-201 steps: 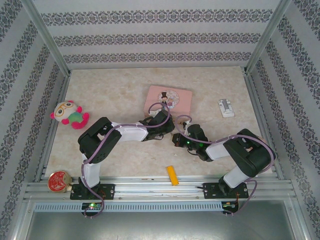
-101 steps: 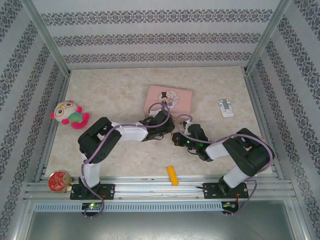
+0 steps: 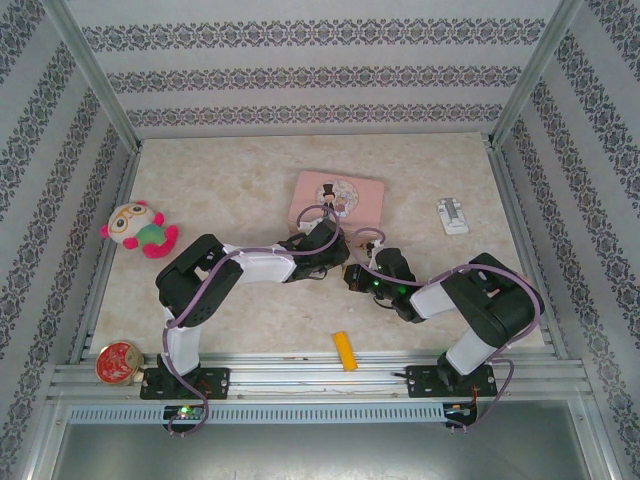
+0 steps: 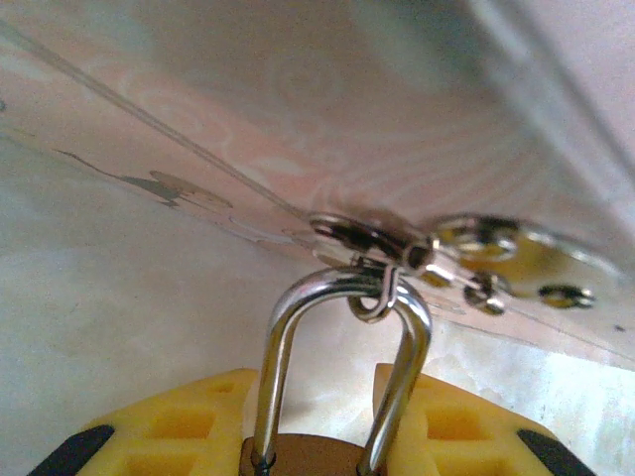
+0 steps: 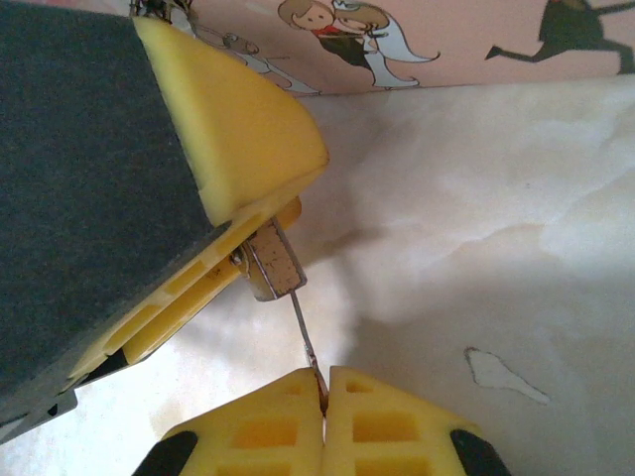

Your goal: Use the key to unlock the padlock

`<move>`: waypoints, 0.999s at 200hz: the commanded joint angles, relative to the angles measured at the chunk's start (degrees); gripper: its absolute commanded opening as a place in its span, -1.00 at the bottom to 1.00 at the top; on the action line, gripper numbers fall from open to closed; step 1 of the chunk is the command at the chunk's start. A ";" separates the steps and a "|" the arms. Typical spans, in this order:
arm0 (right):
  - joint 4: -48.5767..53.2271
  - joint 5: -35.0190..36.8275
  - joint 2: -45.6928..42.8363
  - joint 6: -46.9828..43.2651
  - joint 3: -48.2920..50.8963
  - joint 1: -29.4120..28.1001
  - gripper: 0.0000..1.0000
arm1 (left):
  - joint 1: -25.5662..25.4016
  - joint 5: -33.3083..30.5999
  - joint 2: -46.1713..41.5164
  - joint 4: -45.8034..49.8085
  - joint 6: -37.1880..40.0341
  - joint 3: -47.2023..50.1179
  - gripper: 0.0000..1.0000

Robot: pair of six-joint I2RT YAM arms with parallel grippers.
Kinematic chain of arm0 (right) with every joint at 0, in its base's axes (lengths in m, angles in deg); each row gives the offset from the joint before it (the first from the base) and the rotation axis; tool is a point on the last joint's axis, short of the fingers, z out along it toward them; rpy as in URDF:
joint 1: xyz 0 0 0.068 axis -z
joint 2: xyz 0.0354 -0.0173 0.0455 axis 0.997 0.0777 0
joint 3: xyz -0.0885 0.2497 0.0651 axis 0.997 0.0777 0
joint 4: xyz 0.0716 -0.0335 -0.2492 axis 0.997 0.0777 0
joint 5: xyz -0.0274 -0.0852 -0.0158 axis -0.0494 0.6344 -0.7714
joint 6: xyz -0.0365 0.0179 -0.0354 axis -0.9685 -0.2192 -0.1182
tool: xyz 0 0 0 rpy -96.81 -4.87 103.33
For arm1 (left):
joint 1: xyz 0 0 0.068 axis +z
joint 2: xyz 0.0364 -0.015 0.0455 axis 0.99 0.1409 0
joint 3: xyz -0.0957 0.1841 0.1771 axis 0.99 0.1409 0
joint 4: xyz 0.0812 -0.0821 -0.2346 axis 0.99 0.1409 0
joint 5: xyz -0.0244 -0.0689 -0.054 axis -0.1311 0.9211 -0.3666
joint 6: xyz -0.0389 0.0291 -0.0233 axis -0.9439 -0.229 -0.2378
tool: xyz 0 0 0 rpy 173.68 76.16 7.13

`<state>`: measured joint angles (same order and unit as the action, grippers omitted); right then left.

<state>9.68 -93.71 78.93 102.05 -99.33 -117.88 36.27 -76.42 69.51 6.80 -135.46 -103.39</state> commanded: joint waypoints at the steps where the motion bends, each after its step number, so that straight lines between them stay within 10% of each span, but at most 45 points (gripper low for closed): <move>1: -3.88 0.08 0.75 0.48 -0.59 0.43 -1.00 | 0.63 3.96 -1.84 -4.37 -4.19 0.22 -1.00; 200: -5.82 6.67 -2.52 -0.66 0.73 -2.48 -1.00 | 0.63 5.45 -0.43 -4.57 -7.34 -0.51 -1.00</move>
<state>8.69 -88.70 75.54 102.03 -97.64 -119.19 36.27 -76.25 69.48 6.06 -137.17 -103.39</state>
